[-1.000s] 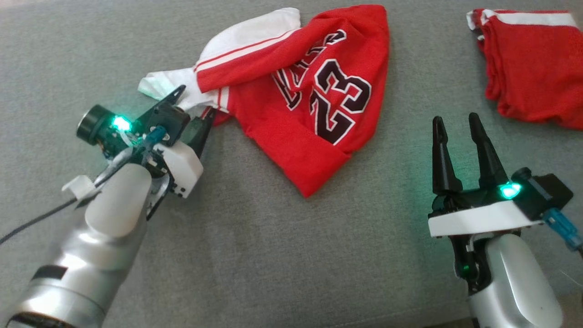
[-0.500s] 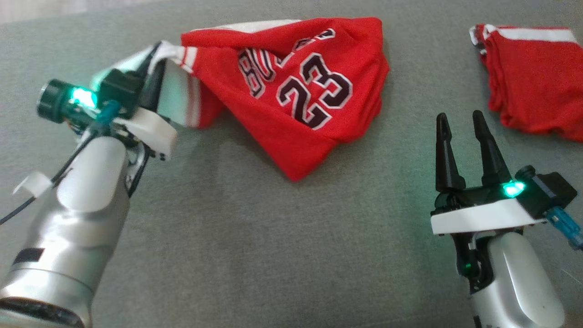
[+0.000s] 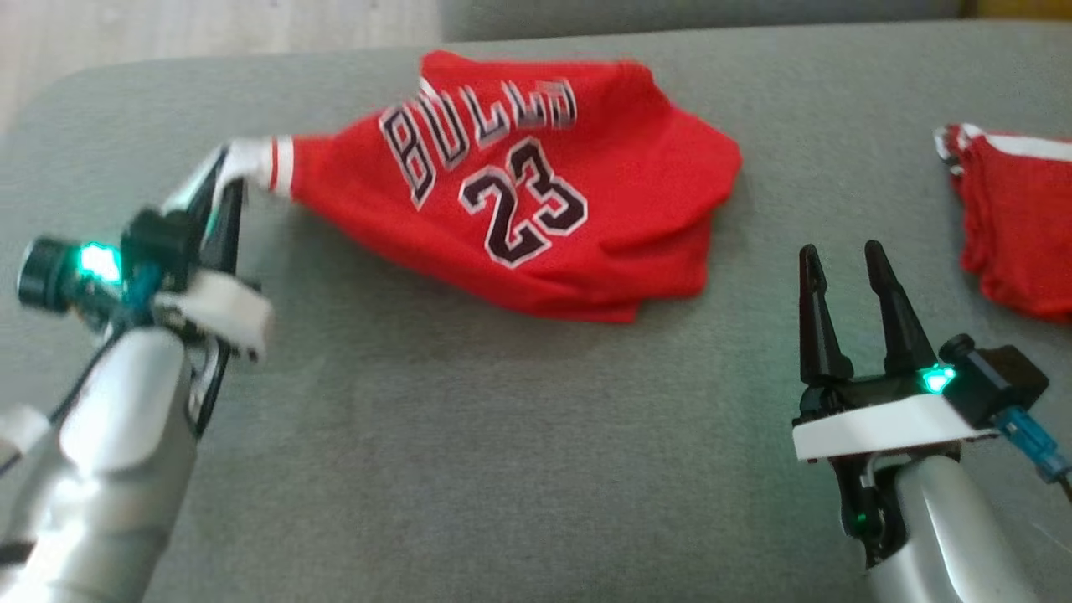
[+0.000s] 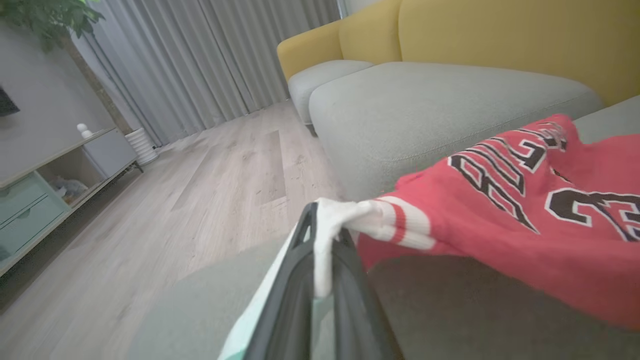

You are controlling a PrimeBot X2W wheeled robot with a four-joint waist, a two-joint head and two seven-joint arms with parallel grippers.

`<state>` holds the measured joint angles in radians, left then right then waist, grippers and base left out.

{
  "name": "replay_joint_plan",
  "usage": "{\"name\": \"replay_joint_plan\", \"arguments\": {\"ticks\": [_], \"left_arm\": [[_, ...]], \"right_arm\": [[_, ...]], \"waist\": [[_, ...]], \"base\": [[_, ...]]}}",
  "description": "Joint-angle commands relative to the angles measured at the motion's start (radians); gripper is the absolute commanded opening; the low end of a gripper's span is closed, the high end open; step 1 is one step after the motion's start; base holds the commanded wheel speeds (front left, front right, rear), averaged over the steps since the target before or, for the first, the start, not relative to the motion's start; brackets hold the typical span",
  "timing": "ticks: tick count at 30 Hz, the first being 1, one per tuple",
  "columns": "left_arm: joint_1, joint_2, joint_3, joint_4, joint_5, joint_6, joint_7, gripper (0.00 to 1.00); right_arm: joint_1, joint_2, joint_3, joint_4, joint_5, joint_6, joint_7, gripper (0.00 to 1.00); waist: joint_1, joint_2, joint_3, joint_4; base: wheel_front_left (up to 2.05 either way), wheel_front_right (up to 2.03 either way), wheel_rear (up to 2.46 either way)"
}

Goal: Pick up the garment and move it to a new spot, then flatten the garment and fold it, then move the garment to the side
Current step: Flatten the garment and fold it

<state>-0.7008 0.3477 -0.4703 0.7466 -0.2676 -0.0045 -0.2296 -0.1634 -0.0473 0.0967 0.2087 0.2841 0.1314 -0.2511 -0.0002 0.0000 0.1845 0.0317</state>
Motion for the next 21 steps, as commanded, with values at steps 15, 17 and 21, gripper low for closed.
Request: {"name": "replay_joint_plan", "arguments": {"ticks": [15, 17, 21], "left_arm": [[0.283, 0.095, -0.014, -0.217, -0.069, 0.010, 0.209, 0.80], [0.297, 0.092, -0.005, -0.268, -0.085, 0.020, 0.215, 1.00], [0.302, 0.062, 0.036, -0.383, -0.124, 0.053, 0.166, 1.00]], "right_arm": [[0.032, -0.003, 0.011, -0.005, 0.000, -0.001, -0.011, 1.00], [0.035, -0.003, 0.011, -0.003, 0.002, -0.001, -0.011, 1.00], [0.035, -0.003, 0.010, -0.004, 0.001, -0.001, -0.011, 1.00]], "waist": [[0.0002, 0.0000, -0.088, 0.104], [0.0002, 0.0000, -0.094, 0.106], [0.0002, 0.0000, -0.102, 0.102]], "base": [[0.00, 0.00, 0.00], [0.00, 0.00, 0.00], [0.00, 0.00, 0.00]]}}
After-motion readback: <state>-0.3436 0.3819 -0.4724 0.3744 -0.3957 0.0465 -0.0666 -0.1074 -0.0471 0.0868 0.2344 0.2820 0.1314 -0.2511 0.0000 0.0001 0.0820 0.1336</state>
